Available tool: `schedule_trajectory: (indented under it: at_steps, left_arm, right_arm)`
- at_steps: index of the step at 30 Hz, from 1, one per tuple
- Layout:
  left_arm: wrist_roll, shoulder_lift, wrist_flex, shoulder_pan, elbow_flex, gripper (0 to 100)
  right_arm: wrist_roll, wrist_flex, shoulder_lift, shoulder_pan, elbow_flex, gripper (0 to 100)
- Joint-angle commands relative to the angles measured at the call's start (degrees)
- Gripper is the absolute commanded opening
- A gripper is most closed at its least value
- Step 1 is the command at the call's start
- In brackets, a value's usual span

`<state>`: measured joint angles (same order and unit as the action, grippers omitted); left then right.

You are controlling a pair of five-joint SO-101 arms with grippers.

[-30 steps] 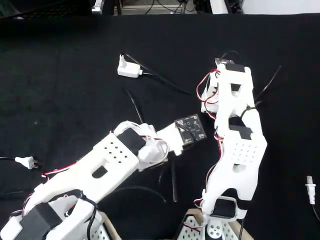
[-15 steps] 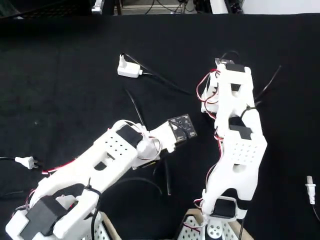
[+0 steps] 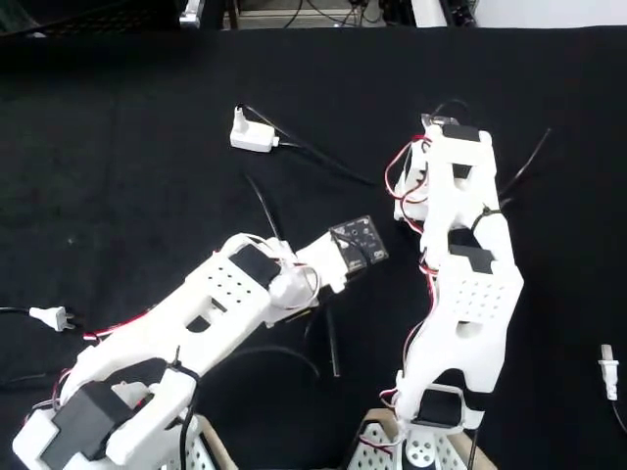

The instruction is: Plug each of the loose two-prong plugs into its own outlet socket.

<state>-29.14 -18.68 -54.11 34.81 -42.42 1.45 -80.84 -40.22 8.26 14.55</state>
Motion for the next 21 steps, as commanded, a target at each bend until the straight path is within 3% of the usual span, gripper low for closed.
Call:
schedule_trajectory:
  at_steps: [1, 14, 21]
  left_arm:
    - [1.41, -0.35, 0.97, 2.15, -1.01, 3]
    - [2.2, -0.44, 0.7, 3.56, -2.68, 3]
    - [1.76, -0.35, 4.22, -2.24, -6.02, 3]
  right_arm:
    - [0.7, 1.93, -0.57, 0.53, -0.22, 32.9]
    - [0.7, 1.93, -0.66, 0.53, -0.22, 32.9]
    - [0.7, 1.93, -0.66, 0.53, -0.22, 32.9]
